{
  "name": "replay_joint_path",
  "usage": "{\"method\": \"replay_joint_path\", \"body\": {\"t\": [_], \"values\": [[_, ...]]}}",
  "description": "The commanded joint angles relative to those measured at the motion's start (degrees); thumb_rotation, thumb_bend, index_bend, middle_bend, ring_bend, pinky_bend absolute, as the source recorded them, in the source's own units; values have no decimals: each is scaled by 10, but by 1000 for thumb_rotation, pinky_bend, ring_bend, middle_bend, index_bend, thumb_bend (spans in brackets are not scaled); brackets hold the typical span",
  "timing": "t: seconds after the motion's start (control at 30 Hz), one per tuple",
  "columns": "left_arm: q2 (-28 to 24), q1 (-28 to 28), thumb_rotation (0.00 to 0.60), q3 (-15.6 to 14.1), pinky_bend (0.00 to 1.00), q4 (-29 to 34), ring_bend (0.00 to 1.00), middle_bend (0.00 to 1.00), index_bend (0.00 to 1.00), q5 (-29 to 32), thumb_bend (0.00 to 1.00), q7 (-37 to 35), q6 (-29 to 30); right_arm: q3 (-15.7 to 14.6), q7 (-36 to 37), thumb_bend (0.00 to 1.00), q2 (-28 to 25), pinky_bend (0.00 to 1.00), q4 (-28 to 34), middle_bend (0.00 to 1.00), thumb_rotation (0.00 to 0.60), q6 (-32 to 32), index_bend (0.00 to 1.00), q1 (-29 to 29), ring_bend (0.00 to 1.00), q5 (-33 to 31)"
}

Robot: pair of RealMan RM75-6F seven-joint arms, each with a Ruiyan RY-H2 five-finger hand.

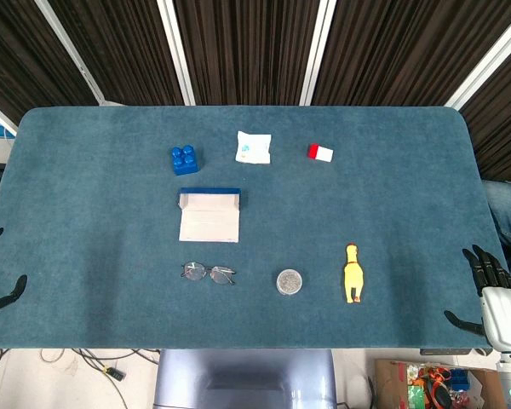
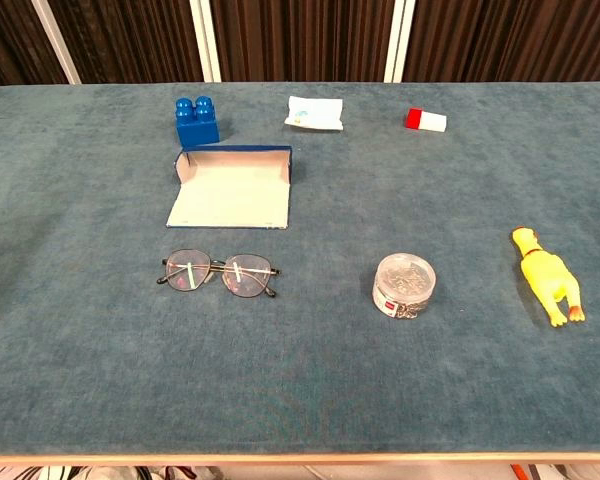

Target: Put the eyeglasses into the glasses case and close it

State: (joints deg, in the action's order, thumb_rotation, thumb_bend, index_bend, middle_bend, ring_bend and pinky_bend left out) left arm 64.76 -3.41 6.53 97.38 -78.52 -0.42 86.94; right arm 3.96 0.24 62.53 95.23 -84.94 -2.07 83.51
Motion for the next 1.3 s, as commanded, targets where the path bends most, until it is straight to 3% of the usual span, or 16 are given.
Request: {"method": "replay_joint_path", "body": {"t": [0.03,0.9,1.0,1.1,1.3], "values": [[0,0,600,-1,0,2,0,7,110,-1,289,1,-1,-1,1,88,0,186,0,0,600,-1,0,0,50,2],[16,-18,600,2,0,-9,0,22,158,-7,254,1,-23,-2,14,87,-7,186,8,0,600,7,0,1,50,-3],[5,-44,600,4,0,5,0,23,162,-23,254,22,-52,-2,17,86,-8,186,8,0,600,9,0,0,50,-4],[-19,-87,600,12,0,41,0,24,165,-25,254,38,-118,-3,18,88,-9,185,8,0,600,13,0,-1,50,-5],[-57,-192,600,47,0,109,0,28,167,45,254,72,-281,-3,16,88,-10,186,8,0,600,14,0,-2,50,-6]]}}
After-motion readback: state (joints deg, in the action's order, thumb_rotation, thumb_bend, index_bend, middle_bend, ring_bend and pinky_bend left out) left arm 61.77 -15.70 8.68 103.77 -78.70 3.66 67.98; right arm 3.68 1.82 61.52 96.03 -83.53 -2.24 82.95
